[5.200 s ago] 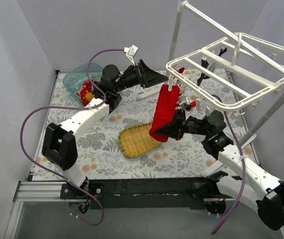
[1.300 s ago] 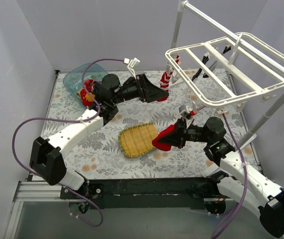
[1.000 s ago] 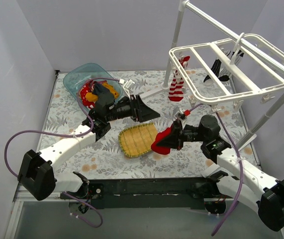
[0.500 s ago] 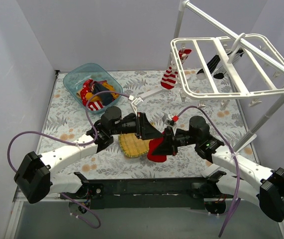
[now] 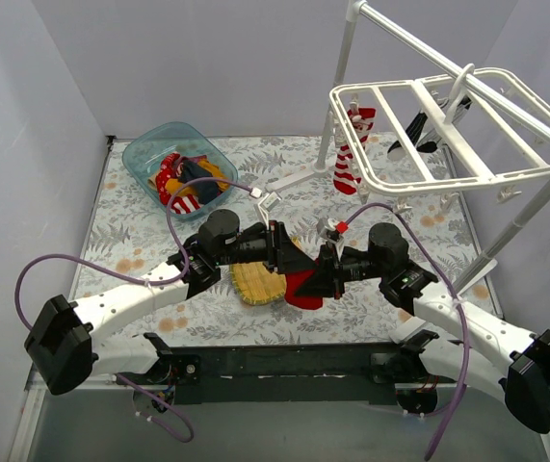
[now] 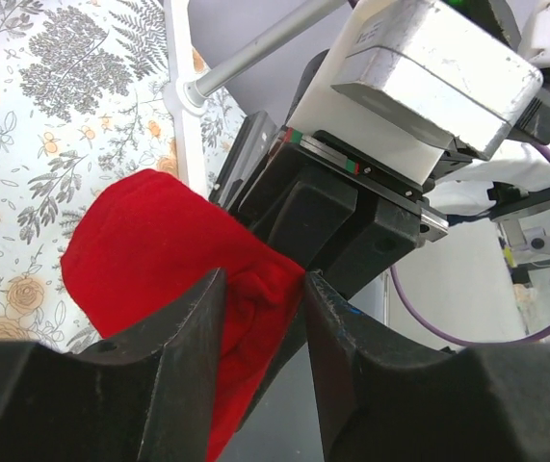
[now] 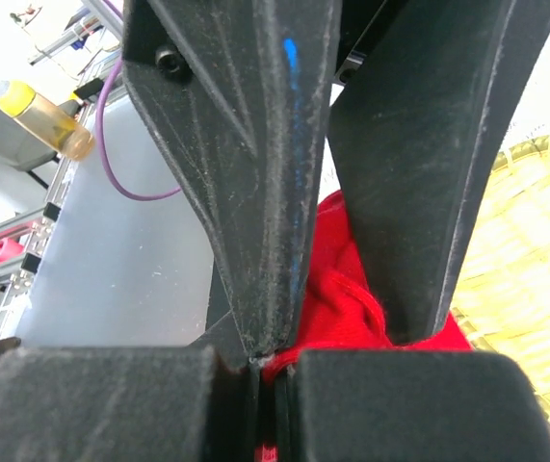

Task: Remove the socks clipped to the hanger
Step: Place the sock in the bin.

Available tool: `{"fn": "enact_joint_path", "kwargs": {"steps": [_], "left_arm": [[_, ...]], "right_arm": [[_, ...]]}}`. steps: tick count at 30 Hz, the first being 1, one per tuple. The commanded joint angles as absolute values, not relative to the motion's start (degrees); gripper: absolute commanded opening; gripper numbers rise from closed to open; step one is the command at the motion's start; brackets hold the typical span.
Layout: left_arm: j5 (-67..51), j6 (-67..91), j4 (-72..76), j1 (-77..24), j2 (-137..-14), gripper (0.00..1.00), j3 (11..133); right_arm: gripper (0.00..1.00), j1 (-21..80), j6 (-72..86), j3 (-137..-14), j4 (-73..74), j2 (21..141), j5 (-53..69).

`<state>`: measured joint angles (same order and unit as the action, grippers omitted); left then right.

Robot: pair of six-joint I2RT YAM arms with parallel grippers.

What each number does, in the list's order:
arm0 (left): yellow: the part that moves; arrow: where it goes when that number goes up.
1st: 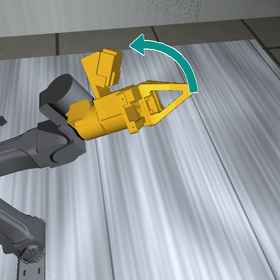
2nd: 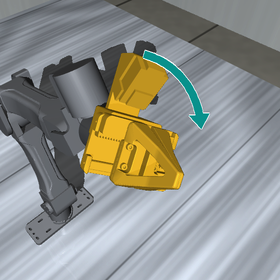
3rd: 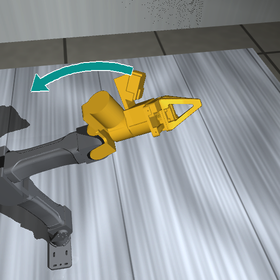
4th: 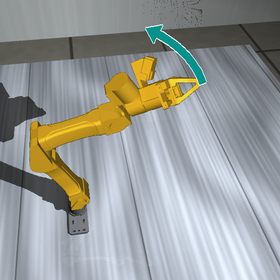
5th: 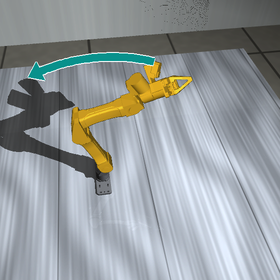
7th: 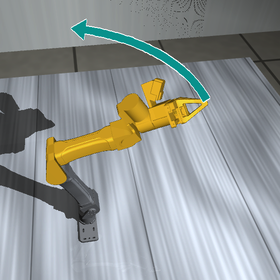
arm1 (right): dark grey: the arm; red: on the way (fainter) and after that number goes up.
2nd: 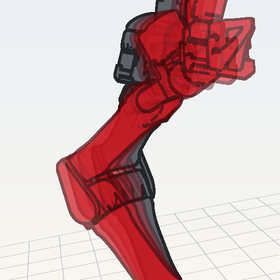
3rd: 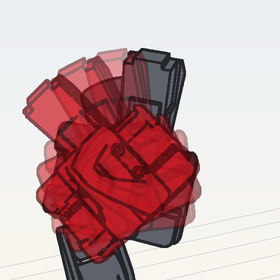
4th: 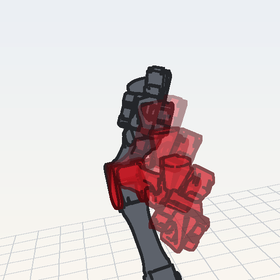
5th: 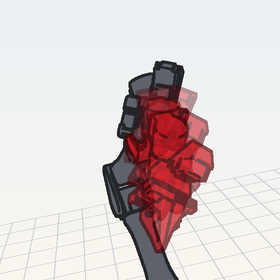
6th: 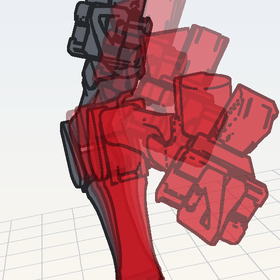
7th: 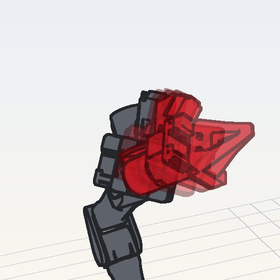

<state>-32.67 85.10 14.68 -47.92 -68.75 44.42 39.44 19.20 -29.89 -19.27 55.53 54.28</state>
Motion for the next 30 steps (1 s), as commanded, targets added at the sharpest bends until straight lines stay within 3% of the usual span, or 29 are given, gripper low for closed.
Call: {"fn": "enact_joint_path", "kwargs": {"steps": [1, 4, 6, 14, 25, 30], "left_arm": [[-30.3, 82.3, 10.6, -49.2, -66.9, 0.36, 46.3], [-29.4, 81.9, 9.8, -49.2, -65.9, 0.33, 46.1], [-28.7, 81.7, 9.1, -49.3, -65.5, 0.20, 46.1], [-27.0, 81.7, 8.2, -49.3, -64.9, 0.00, 46.5], [-14.0, 84.8, 7.4, -49.3, -60.6, 0.00, 45.1], [-7.0, 85.3, 4.6, -49.2, -59.7, 0.00, 46.2]], "right_arm": [[0.02, 39.7, 18.3, -33.0, -19.7, 53.9, 53.4], [0.02, 39.7, 17.8, -33.1, -18.9, 53.4, 53.1], [0.02, 39.7, 17.8, -33.2, -18.8, 53.2, 52.7], [0.02, 39.7, 17.8, -33.7, -18.5, 53.3, 51.7], [0.42, 39.6, 16.8, -32.5, -17.2, 51.0, 44.0], [0.57, 39.7, 17.5, -30.9, -16.3, 48.7, 33.5]]}}
